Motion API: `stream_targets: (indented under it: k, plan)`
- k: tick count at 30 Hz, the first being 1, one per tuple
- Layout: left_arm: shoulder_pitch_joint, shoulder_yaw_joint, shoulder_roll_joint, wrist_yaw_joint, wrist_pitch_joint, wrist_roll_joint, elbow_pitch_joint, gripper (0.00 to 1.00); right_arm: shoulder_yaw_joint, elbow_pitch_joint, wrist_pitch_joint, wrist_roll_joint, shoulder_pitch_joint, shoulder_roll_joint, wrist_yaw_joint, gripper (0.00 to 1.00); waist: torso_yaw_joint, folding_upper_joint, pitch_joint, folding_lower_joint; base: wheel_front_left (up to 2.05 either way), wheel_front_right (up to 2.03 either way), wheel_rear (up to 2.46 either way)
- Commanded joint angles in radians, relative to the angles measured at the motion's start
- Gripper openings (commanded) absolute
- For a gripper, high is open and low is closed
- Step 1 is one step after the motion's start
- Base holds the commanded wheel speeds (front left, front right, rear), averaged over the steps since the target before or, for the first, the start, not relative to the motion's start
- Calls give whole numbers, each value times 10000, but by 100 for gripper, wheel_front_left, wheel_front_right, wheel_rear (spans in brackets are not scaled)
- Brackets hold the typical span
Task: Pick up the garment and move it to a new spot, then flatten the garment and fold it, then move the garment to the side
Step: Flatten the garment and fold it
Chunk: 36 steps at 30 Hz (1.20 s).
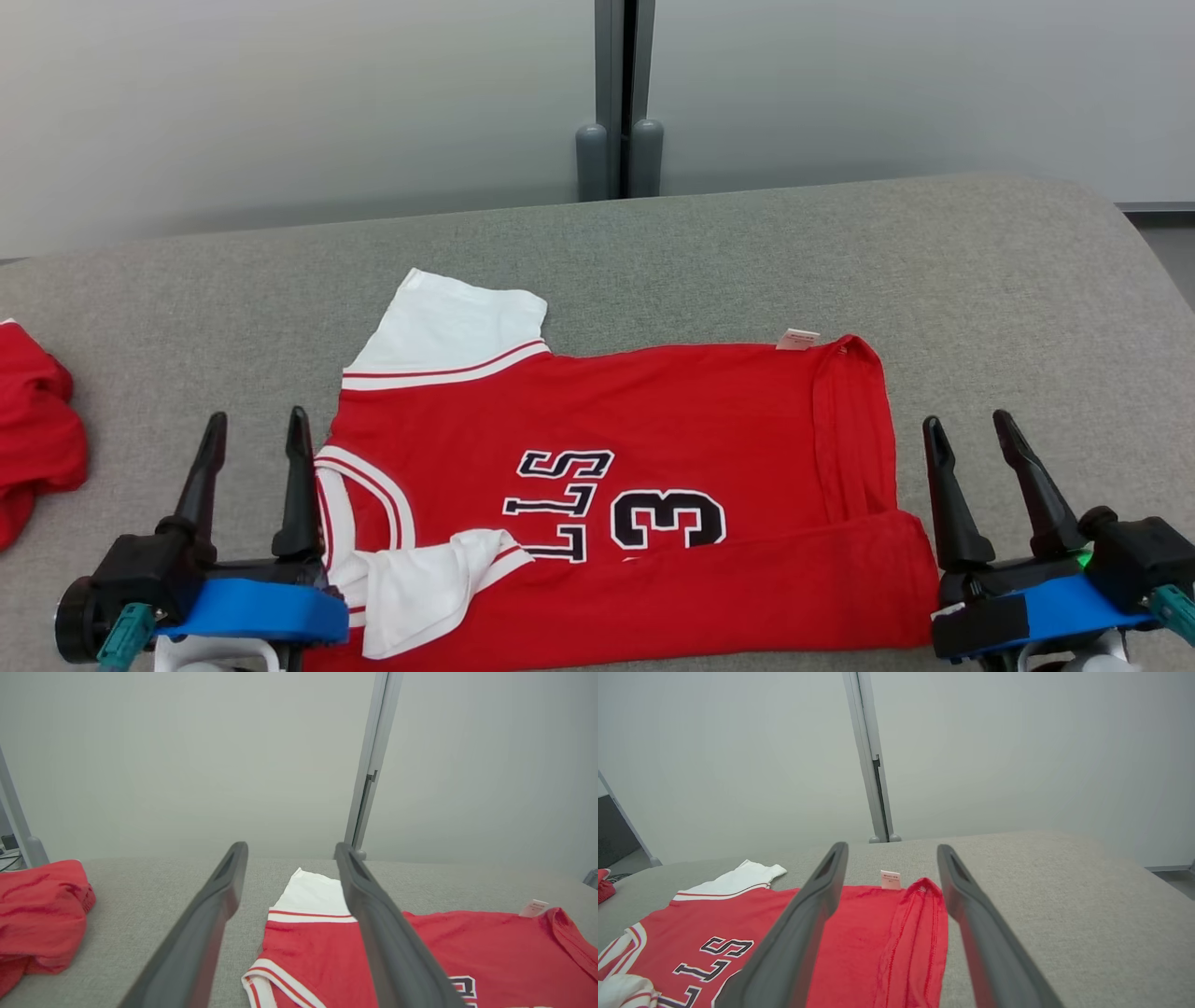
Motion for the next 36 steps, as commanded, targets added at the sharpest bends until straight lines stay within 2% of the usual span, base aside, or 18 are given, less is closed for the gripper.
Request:
stream_targets:
  k: [1,8,20,36]
  plan:
    - [-108,189,-86,-11,-42,177,-45,100,-113,21,-95,-218,-127,81,5,100,4,0,-21,-1,0,0,0]
    - [15,817,-430,-180,-40,1261,-1,100,-545,-96,-168,-428,131,435,5,100,74,0,-169,-1,0,0,0]
    - [385,1880,-752,-1360,-36,1554,840,100,-627,91,-173,-850,806,505,5,100,252,0,-496,-1,0,0,0]
    - [301,2320,-1136,-1752,-37,2107,1183,100,-505,447,-173,-817,889,510,5,100,379,0,-646,-1,0,0,0]
